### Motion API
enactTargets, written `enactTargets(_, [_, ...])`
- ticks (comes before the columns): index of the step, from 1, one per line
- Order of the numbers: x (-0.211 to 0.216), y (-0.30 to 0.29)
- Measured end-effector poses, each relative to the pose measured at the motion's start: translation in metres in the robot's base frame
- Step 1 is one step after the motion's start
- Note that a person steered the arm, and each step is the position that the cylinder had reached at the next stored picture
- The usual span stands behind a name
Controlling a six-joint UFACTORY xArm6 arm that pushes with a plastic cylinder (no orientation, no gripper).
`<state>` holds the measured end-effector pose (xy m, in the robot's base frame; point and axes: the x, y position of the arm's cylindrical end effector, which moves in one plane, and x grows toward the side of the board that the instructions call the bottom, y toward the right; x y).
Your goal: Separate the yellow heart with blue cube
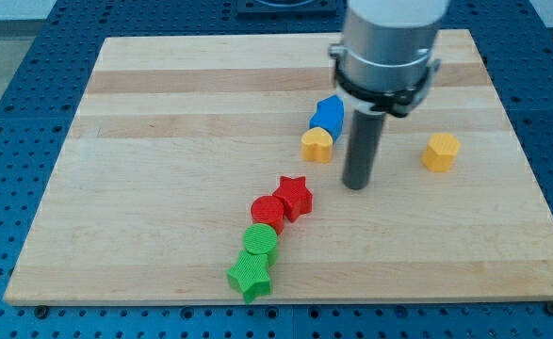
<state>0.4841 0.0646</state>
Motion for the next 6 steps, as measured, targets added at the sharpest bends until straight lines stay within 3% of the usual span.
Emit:
enactTargets(3, [-0.033, -0.104])
enactTargets(6, [-0.066, -0.008])
